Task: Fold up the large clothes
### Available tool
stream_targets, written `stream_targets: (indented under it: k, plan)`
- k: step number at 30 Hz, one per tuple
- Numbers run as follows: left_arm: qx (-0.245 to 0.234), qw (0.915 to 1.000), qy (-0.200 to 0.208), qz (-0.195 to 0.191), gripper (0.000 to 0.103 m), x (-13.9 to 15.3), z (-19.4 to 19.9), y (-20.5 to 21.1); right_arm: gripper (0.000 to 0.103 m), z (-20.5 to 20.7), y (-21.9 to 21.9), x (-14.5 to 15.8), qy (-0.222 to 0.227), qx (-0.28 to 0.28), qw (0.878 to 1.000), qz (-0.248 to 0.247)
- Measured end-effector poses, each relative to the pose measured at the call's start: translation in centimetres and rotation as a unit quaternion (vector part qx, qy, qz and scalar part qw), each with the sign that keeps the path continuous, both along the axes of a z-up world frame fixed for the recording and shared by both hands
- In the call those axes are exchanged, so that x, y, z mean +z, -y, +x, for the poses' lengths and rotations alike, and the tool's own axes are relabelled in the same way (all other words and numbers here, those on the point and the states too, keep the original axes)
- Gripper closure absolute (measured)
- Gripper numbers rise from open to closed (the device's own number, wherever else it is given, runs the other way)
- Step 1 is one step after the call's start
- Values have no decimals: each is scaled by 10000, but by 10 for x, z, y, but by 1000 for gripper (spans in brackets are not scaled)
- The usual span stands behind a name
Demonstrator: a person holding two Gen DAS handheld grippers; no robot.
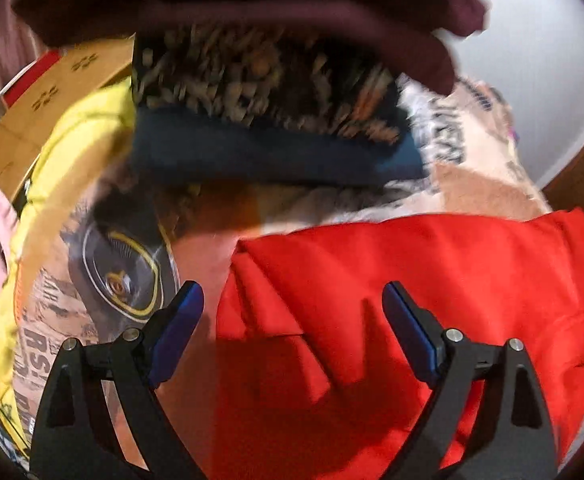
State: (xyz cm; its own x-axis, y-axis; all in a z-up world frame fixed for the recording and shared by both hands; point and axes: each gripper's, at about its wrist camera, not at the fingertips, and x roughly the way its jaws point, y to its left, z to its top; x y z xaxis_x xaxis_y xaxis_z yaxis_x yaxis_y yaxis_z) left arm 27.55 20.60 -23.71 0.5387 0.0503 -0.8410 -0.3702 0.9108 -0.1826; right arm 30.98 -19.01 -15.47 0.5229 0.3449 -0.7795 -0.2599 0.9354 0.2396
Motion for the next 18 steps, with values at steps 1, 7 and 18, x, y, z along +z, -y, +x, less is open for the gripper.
stream_targets:
  k: [1,7,18]
  plan:
    - [60,9999,-90,45,12,-8,2,-1,36,4,0,-3,-27,-22,10000,-53]
    - [389,9953,-320,-828,12,-48,4,-13,36,29,10,-29,-143,-256,9984,-488]
    - [-109,9802,-270,-1961,38,-47,4,-6,61,31,14,-38,-361,-83,9983,446]
